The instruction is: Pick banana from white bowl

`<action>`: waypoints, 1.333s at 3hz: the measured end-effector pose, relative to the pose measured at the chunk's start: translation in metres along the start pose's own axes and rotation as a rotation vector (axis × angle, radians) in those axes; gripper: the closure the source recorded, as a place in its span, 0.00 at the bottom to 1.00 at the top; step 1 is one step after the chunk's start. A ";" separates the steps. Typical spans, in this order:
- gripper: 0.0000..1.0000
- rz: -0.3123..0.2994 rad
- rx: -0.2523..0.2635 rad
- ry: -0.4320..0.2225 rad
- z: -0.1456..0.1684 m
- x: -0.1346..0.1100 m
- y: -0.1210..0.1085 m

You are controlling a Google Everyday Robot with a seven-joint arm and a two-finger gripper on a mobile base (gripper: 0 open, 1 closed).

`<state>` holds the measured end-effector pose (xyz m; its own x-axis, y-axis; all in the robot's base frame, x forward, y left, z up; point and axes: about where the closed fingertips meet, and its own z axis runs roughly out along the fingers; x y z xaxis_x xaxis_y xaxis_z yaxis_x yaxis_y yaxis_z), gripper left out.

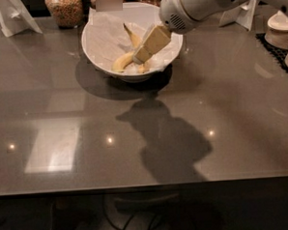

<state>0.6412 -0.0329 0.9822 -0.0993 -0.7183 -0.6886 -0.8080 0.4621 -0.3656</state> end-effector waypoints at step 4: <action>0.43 0.107 0.155 0.059 0.057 -0.003 -0.046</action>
Offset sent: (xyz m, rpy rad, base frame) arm 0.0688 0.0149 -0.0133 -0.0256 -0.0375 -0.1770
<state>0.7119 -0.0221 0.9650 -0.2174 -0.6875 -0.6929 -0.6924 0.6090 -0.3870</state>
